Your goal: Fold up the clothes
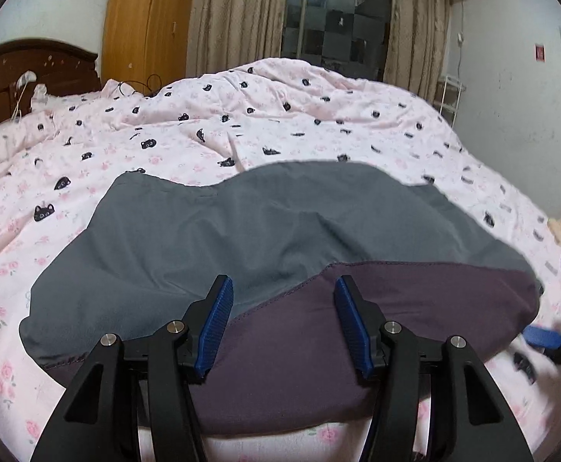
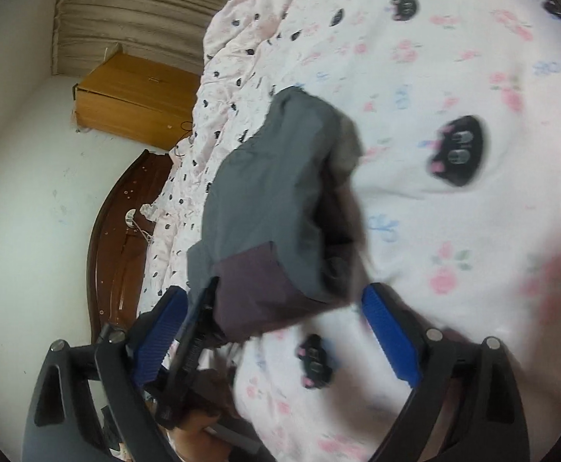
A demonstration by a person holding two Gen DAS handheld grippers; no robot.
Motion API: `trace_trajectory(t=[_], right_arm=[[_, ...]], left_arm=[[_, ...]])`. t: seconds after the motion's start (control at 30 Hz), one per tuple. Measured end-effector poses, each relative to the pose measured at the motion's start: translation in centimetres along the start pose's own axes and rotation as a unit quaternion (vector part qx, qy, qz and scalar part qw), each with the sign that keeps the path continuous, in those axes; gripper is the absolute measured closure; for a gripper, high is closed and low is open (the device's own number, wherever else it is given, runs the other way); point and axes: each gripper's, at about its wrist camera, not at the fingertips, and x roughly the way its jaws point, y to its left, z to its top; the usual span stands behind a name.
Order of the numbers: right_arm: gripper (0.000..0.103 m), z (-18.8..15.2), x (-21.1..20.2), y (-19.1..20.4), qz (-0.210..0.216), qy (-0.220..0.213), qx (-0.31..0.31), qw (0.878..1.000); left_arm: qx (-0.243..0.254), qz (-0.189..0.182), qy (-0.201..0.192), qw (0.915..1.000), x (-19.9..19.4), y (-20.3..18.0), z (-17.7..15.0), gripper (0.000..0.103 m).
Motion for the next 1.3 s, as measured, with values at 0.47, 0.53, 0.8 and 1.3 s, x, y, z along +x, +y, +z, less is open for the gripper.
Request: trace_trajectory(t=[0.47, 0.53, 0.8, 1.3], right_arm=[[0.021, 0.4, 4.4, 2.4, -0.017, -0.032, 0.008, 0.999], [0.038, 0.6, 4.6, 2.9, -0.017, -0.033, 0.001, 0.999], [0.079, 0.9, 4.4, 5.7, -0.067, -0.031, -0.067, 0.995], [0.085, -1.2, 6.2, 14.6, -0.157, -0.022, -0.248, 0.956]], left_arm=[[-0.003, -0.001, -0.004, 1.0, -0.1, 0.1, -0.2, 0.052], [-0.005, -0.002, -0.005, 1.0, -0.1, 0.2, -0.3, 0.053], [-0.002, 0.001, 0.0, 1.0, 0.1, 0.1, -0.2, 0.053], [-0.071, -0.045, -0.021, 0.9963, -1.3, 3.0, 1.7, 0.054]])
